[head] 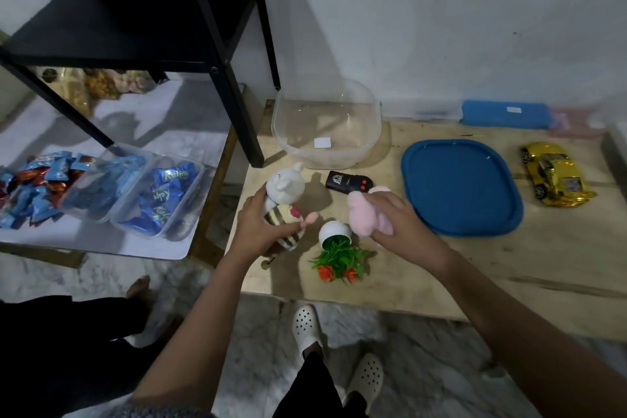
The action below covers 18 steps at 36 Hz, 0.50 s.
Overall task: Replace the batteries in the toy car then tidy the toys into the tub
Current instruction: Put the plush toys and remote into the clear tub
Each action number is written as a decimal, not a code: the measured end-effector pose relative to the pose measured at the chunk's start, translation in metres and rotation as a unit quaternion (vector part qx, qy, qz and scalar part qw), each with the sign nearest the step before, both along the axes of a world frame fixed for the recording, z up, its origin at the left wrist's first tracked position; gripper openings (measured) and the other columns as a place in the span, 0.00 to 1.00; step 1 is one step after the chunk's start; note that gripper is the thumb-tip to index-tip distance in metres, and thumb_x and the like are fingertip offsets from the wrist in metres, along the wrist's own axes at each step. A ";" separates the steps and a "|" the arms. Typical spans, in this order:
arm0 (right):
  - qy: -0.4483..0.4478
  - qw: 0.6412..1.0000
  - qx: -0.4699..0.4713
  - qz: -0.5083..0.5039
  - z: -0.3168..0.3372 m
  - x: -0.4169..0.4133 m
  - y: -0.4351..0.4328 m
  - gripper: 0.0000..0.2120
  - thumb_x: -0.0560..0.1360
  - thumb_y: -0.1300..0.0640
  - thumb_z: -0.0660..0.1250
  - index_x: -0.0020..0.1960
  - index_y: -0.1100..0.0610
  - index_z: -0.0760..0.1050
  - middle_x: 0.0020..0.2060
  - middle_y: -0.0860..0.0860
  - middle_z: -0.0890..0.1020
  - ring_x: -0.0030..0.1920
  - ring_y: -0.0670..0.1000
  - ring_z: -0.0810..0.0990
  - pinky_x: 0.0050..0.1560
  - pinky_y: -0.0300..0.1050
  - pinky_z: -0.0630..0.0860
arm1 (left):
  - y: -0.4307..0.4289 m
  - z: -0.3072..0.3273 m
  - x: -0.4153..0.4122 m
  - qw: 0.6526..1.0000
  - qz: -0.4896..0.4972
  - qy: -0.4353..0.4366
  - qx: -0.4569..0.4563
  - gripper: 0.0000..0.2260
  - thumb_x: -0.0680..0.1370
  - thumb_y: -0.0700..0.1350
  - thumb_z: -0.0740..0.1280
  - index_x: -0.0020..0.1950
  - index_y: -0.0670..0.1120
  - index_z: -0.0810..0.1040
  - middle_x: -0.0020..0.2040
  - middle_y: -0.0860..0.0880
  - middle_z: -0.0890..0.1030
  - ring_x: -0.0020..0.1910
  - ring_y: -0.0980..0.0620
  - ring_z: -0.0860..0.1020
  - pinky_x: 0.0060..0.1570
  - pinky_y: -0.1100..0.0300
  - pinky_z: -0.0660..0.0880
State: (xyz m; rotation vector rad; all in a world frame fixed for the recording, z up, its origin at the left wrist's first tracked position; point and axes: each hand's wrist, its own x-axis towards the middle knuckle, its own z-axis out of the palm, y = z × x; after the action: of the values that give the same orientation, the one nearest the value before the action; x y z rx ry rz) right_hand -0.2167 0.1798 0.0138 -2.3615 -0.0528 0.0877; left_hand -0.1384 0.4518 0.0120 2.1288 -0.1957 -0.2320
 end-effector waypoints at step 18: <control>-0.073 0.995 -0.065 0.011 0.082 0.062 -0.022 0.28 0.75 0.60 0.65 0.72 0.50 0.60 0.69 0.46 0.64 0.61 0.50 0.61 0.60 0.42 0.60 | -0.054 0.088 0.070 0.995 -0.015 -0.095 -0.033 0.40 0.56 0.66 0.77 0.65 0.59 0.69 0.58 0.53 0.76 0.58 0.54 0.75 0.57 0.48 0.76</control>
State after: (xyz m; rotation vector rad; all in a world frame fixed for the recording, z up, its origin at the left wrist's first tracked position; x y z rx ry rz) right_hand -0.1543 0.1582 0.0961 -2.4940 -0.1496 -0.0740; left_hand -0.0679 0.3978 0.1002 2.0822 -0.3416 -0.0401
